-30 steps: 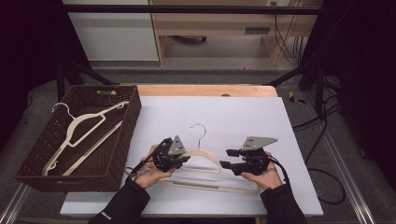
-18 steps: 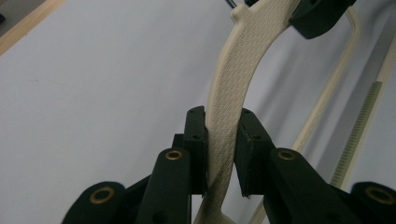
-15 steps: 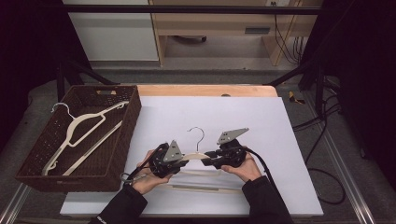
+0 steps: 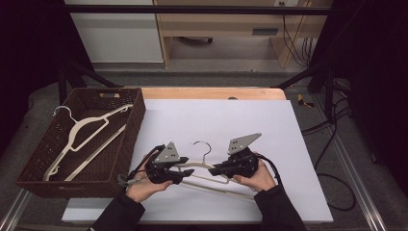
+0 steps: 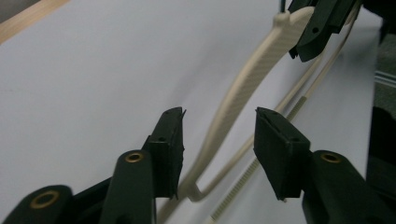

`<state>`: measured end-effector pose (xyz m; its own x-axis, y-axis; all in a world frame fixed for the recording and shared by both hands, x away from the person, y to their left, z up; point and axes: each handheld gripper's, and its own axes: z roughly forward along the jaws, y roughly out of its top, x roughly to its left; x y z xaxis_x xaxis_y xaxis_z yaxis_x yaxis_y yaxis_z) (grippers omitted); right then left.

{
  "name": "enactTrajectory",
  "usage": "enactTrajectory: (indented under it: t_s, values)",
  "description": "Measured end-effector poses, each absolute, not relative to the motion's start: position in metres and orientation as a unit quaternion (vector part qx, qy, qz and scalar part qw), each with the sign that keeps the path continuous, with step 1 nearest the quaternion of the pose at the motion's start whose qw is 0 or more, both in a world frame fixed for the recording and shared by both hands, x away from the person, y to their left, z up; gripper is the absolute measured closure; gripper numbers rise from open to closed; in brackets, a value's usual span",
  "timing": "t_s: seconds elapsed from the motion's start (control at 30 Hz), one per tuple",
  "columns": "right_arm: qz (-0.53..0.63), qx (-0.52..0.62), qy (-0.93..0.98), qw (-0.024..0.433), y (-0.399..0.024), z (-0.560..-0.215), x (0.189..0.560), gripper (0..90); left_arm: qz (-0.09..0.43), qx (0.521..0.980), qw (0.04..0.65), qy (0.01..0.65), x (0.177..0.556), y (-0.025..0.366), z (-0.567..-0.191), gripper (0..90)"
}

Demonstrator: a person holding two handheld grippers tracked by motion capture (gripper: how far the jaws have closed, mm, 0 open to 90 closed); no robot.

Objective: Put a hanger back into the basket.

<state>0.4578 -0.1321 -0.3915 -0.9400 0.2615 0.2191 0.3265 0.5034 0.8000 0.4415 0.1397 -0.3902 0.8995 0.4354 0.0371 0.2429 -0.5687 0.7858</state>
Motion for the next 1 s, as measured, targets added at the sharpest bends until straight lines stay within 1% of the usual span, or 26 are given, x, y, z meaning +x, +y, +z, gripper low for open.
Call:
enactTrajectory:
  t_s: [0.07,0.2,0.3,0.4,0.57,0.63,0.7,0.73,0.83,0.93,1.0]
  values:
    - [-0.481,-0.163,-0.861,0.041,-0.133,-0.386,0.456,86.7,0.114,0.88,0.423,0.183,0.44,0.142,-0.385,50.8]
    - [-0.48,-0.151,-0.864,0.024,-0.132,-0.374,0.451,86.7,0.103,0.879,0.432,0.174,0.438,0.142,-0.378,51.4]
    - [-0.473,-0.137,-0.87,0.026,-0.128,-0.371,0.45,86.7,0.099,0.882,0.431,0.166,0.437,0.141,-0.373,59.4]
    - [-0.47,-0.128,-0.873,0.026,-0.124,-0.371,0.448,86.7,0.089,0.888,0.423,0.158,0.436,0.139,-0.372,69.6]
    - [-0.466,-0.128,-0.875,0.032,-0.123,-0.373,0.45,86.2,0.098,0.899,0.399,0.153,0.433,0.138,-0.372,73.0]
    - [-0.467,-0.13,-0.874,0.017,-0.123,-0.373,0.449,82.7,0.099,0.897,0.401,0.157,0.432,0.137,-0.372,75.4]
    - [-0.47,-0.136,-0.872,-0.02,-0.123,-0.374,0.449,76.3,0.088,0.894,0.409,0.159,0.43,0.138,-0.371,79.3]
    - [-0.473,-0.141,-0.869,-0.03,-0.123,-0.374,0.449,73.6,0.089,0.893,0.412,0.161,0.429,0.137,-0.371,80.3]
    - [-0.477,-0.156,-0.864,-0.04,-0.123,-0.376,0.45,67.0,0.096,0.891,0.411,0.166,0.426,0.136,-0.371,82.2]
    - [-0.486,-0.165,-0.856,-0.062,-0.123,-0.377,0.45,59.0,0.084,0.884,0.425,0.175,0.424,0.134,-0.374,84.7]
    - [-0.495,-0.175,-0.848,-0.075,-0.125,-0.376,0.45,55.3,0.084,0.877,0.437,0.183,0.423,0.134,-0.374,85.9]
